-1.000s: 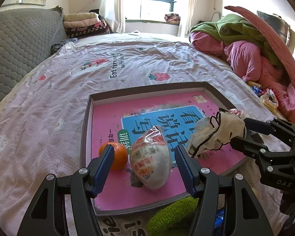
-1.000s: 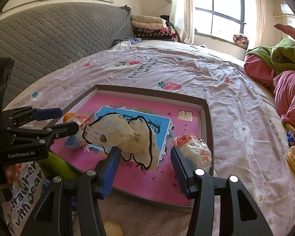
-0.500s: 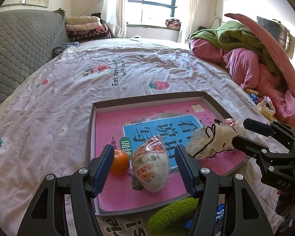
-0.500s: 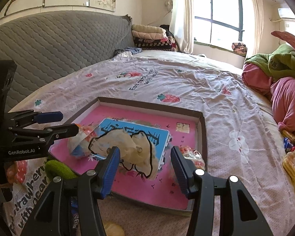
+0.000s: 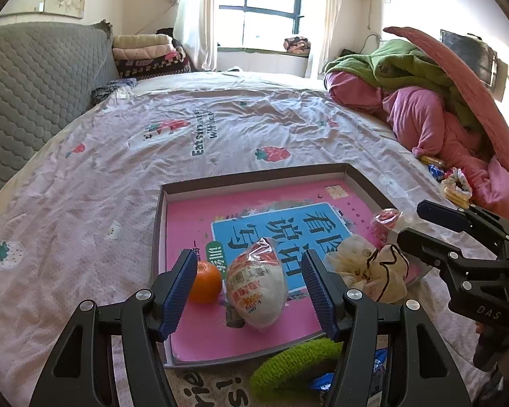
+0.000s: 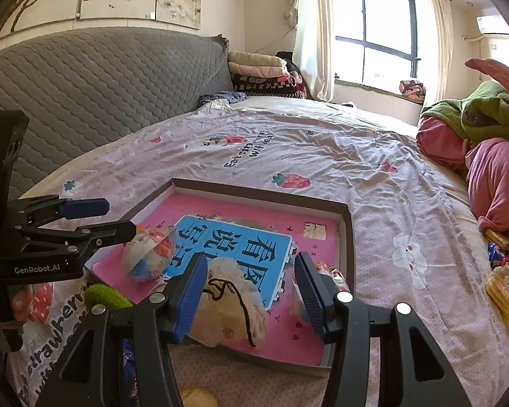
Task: Organize objects
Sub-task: 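Open the right tool to release the cream cloth bag into the tray, then withdraw both tools from the tray toward the items on the bed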
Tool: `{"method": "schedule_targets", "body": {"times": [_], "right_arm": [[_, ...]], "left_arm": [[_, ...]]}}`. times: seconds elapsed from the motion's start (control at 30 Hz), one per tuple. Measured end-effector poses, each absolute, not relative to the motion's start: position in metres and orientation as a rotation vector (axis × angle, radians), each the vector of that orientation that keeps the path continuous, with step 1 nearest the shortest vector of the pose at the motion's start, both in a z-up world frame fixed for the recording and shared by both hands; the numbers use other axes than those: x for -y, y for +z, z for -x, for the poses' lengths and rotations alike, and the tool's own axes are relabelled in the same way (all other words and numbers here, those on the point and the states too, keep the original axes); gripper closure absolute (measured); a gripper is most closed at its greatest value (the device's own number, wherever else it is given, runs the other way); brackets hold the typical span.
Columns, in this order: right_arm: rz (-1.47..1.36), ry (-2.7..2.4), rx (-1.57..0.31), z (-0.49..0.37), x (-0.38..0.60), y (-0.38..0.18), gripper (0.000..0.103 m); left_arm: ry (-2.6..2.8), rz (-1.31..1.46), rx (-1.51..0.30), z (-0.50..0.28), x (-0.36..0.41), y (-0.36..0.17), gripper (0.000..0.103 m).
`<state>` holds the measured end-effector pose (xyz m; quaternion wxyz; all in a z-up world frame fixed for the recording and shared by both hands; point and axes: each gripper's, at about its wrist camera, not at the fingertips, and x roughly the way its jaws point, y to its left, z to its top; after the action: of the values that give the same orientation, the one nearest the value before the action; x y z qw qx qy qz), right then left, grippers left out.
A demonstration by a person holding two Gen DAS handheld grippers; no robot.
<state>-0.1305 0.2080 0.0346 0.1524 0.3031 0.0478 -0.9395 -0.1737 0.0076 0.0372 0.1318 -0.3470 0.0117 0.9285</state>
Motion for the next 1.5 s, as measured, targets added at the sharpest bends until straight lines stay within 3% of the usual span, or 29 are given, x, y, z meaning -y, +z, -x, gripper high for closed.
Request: {"method": "schedule_targets", "body": {"times": [1.5], "right_arm": [[-0.699, -2.707, -0.199, 0.087, -0.202, 0.059, 0.049]], "left_arm": [[2.752, 0.842, -0.026, 0.117, -0.01, 0.064, 0.037]]}}
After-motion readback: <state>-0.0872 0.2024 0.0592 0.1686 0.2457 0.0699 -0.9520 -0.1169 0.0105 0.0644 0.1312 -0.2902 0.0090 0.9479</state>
